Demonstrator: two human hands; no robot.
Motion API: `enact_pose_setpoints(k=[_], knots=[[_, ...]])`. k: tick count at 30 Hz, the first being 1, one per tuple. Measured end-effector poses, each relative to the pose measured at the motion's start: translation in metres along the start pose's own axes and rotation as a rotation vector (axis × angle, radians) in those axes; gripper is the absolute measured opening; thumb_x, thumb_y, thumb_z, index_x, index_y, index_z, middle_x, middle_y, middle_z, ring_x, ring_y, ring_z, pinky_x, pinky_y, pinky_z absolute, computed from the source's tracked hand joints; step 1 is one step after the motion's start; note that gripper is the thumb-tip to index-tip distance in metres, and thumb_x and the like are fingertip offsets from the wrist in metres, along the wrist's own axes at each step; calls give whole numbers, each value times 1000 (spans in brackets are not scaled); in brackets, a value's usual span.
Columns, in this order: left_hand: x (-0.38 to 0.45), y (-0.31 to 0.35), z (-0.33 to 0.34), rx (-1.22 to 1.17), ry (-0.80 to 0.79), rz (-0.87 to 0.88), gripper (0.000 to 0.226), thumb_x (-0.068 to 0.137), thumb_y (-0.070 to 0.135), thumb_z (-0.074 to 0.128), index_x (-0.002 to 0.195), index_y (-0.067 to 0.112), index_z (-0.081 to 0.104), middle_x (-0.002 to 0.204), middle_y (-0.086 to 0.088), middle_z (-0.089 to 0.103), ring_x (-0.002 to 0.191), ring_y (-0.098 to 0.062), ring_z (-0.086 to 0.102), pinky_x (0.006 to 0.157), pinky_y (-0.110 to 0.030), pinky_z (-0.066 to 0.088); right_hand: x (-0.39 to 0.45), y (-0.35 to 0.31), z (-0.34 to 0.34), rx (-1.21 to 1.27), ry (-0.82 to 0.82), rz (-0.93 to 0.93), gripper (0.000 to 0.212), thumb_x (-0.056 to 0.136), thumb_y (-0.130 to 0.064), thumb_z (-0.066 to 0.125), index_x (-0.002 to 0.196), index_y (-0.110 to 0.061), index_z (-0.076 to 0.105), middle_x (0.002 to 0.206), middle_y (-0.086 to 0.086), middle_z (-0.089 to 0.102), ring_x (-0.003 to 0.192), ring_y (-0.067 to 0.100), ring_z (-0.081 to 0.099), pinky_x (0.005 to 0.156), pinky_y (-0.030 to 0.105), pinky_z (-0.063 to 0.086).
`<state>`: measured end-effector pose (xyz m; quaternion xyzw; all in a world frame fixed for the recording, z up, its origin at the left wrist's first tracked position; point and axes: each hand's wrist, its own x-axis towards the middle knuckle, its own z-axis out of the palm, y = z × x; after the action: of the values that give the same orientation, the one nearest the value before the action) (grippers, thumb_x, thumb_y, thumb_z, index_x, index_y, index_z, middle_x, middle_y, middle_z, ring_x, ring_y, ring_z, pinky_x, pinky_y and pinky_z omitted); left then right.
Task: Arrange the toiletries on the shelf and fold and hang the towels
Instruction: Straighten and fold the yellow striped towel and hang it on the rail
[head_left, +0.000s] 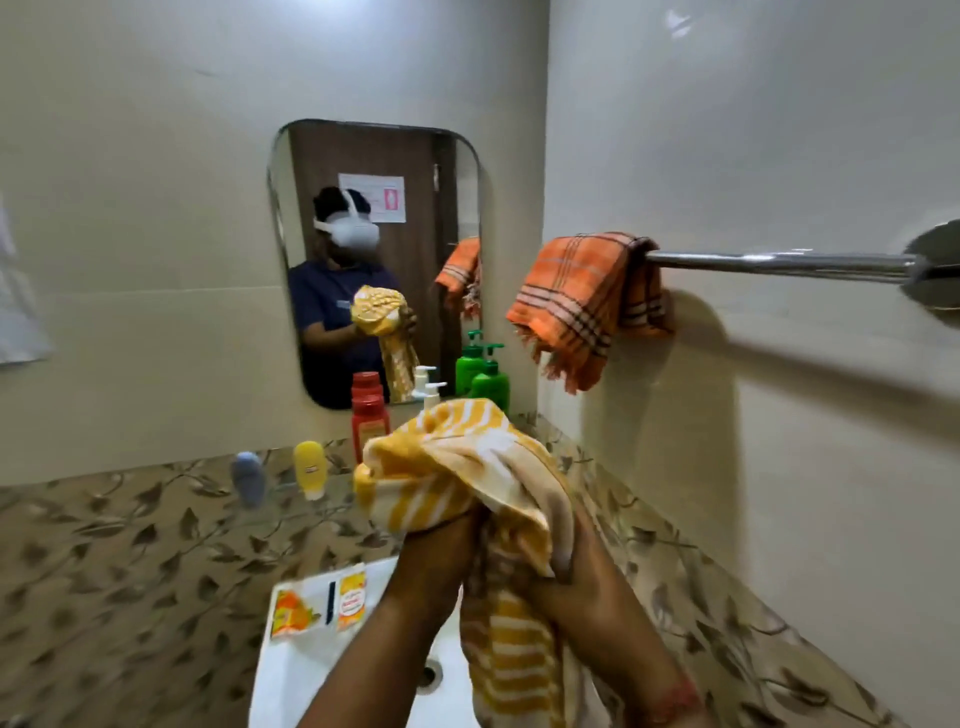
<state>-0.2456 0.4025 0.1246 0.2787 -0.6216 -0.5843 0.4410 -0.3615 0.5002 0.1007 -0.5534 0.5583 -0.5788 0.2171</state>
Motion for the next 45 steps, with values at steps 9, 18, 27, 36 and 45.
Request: enact_pose_setpoints(k=[9, 18, 27, 36, 45], knots=[[9, -3, -71, 173, -113, 92, 32, 93, 25, 69, 104, 45, 48, 111, 32, 47, 103, 9, 48, 82, 3, 36, 58, -27, 60, -52, 39, -94, 43, 76, -65, 62, 118, -58, 56, 121, -23, 63, 108, -8, 60, 83, 6, 48], [52, -20, -162, -805, 140, -14, 52, 84, 39, 64, 129, 14, 65, 127, -16, 68, 121, -35, 63, 105, -53, 49, 101, -12, 127, 325, 98, -1, 22, 89, -32, 55, 103, -25, 70, 97, -6, 78, 90, 11, 74, 73, 23, 58], [48, -8, -162, -43, 130, 109, 20, 94, 46, 49, 93, 50, 68, 89, 27, 75, 84, 8, 70, 66, -10, 54, 133, 21, 105, 711, -310, 92, 53, 37, -44, 98, 83, -24, 81, 87, 5, 77, 74, 19, 74, 62, 32, 61], [62, 15, -113, 472, 112, 215, 15, 101, 32, 55, 95, 41, 64, 91, 20, 70, 86, 3, 65, 71, -17, 54, 170, 29, 53, 894, -713, -2, 59, 78, -16, 58, 135, -4, 51, 144, 21, 50, 134, 39, 48, 105, 49, 46], [59, 17, -77, 703, 194, 180, 19, 91, 39, 69, 88, 25, 57, 77, 4, 64, 68, -4, 61, 56, -22, 50, 178, 26, 44, 190, -828, -15, 52, 81, -23, 72, 130, -25, 58, 126, 0, 66, 120, 17, 63, 103, 43, 51]])
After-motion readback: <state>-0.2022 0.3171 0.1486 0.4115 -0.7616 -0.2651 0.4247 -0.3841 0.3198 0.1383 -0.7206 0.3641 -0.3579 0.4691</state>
